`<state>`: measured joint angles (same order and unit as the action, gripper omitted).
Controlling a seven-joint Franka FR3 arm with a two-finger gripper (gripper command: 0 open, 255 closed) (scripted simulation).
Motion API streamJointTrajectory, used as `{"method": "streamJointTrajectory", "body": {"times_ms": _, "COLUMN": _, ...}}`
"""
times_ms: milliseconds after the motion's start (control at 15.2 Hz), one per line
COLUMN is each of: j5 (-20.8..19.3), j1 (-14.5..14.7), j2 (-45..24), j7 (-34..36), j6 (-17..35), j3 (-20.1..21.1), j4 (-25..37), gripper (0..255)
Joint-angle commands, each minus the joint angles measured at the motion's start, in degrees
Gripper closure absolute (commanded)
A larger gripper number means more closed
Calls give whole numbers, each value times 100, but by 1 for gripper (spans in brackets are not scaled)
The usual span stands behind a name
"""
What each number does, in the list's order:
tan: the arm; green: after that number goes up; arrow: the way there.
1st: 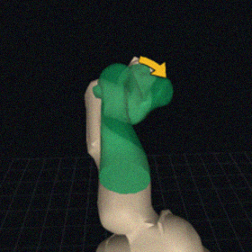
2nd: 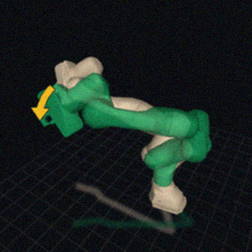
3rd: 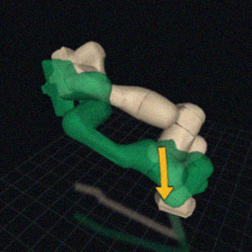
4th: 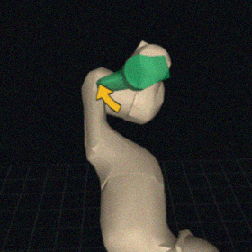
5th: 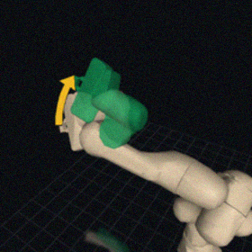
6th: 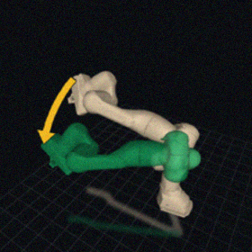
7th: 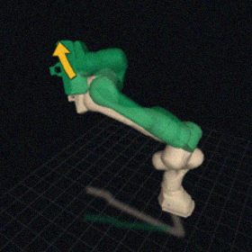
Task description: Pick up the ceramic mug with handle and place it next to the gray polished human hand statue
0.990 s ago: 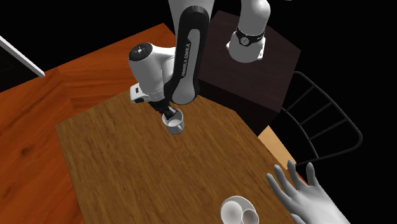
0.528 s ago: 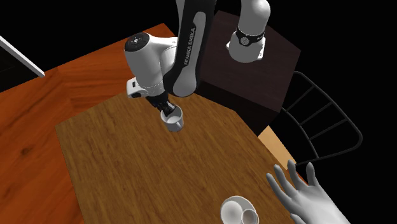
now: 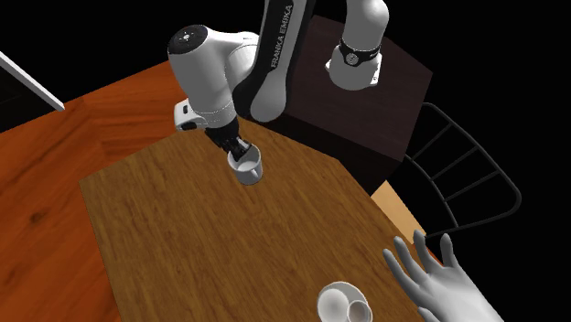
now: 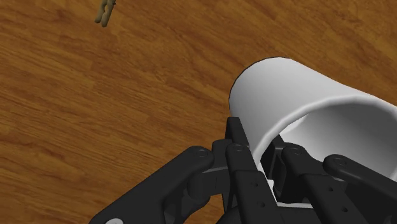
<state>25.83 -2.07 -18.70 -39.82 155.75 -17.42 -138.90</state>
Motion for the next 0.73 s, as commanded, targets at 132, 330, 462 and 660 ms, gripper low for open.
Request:
{"method": "streamJointTrajectory", "body": {"times_ms": 132, "j5": -342, "j1": 159, "j2": 352, "j7": 278, "j6": -241, "j3": -215, "j4": -82, "gripper": 255}}
{"method": "streamJointTrajectory", "body": {"times_ms": 330, "j5": -598, "j1": 247, "j2": 597, "j7": 477, "j6": -427, "j3": -348, "j4": -113, "gripper": 255}}
{"method": "streamJointTrajectory", "body": {"times_ms": 462, "j5": -768, "j1": 294, "j2": 760, "j7": 609, "j6": -556, "j3": -425, "j4": -125, "gripper": 255}}
{"method": "streamJointTrajectory", "body": {"times_ms": 660, "j5": -1017, "j1": 349, "j2": 999, "j7": 801, "j6": -754, "j3": -519, "j4": -132, "gripper": 255}}
